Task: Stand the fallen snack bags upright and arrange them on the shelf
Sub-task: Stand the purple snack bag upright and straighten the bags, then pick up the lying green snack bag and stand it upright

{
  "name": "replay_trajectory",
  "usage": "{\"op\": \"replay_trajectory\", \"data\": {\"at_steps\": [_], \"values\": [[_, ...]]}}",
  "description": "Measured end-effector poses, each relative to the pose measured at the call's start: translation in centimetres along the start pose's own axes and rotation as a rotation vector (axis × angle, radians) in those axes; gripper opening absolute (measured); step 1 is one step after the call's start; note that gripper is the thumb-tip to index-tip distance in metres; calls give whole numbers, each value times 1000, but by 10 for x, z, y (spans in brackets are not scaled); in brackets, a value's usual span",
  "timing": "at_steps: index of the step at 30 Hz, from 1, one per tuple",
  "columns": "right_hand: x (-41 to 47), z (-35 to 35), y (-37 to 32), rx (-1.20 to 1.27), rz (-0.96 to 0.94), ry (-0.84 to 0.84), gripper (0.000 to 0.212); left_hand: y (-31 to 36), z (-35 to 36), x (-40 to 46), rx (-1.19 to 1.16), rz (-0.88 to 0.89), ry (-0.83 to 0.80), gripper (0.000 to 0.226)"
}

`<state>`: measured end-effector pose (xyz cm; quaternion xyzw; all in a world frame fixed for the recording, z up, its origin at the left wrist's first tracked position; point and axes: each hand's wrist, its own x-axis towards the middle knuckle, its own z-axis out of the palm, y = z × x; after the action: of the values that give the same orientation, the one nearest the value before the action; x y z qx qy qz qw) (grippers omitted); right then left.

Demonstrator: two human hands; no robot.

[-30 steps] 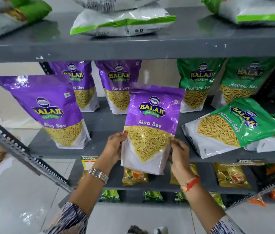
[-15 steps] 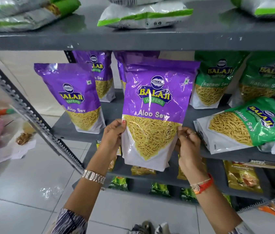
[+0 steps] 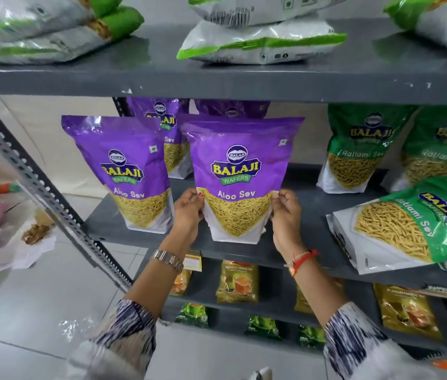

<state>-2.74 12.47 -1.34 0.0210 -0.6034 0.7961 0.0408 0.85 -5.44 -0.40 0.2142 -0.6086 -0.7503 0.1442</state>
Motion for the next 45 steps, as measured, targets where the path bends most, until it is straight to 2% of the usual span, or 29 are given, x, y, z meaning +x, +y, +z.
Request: {"op": "replay_trajectory", "data": {"at_steps": [6,12,15,17,19,22,24,26,28,30,32,34,35,36,38,40,45], "values": [[5,13,20,-52,39,-19,16,-6,-3,21,-67,-31,74,26],[-2,8,23,-45,38,-51,12,-21,-5,19,-75,34,61,17],[-9,6,18,-46,18,-63,11,-31,1,8,-46,124,201,32],[-15,-4,11,-57,-24,-13,15,-37,19,-14,-60,192,331,43],[-25,-22,3,-26,-61,107,16,-46,42,-40,-46,304,426,45],[-44,-63,-16,102,-64,350,21,-63,87,-69,-5,385,532,33],[-51,-98,-22,134,-75,526,25,-72,122,-83,-42,375,420,23],[-51,-132,-27,129,-76,685,25,-78,159,-93,-59,378,179,20],[-45,-163,-36,104,-36,805,26,-77,194,-94,65,417,-18,22],[-38,-188,-42,138,79,866,27,-71,229,-80,277,471,-136,25],[-35,-204,-41,141,271,845,27,-63,262,-52,638,449,-232,41],[-36,-216,-37,133,375,727,59,-60,294,-29,1023,290,-446,49],[-37,-218,-37,154,384,663,62,-58,305,-19,1129,203,-549,52],[-39,-218,-39,189,397,620,52,-58,312,-11,1120,100,-621,55],[-41,-225,-47,268,401,540,34,-56,328,-6,925,-80,-682,56],[-39,-229,-51,291,366,456,37,-54,331,-3,757,-207,-801,46],[-25,-250,-56,304,436,467,27,-57,334,-10,651,-354,-770,47]]}}
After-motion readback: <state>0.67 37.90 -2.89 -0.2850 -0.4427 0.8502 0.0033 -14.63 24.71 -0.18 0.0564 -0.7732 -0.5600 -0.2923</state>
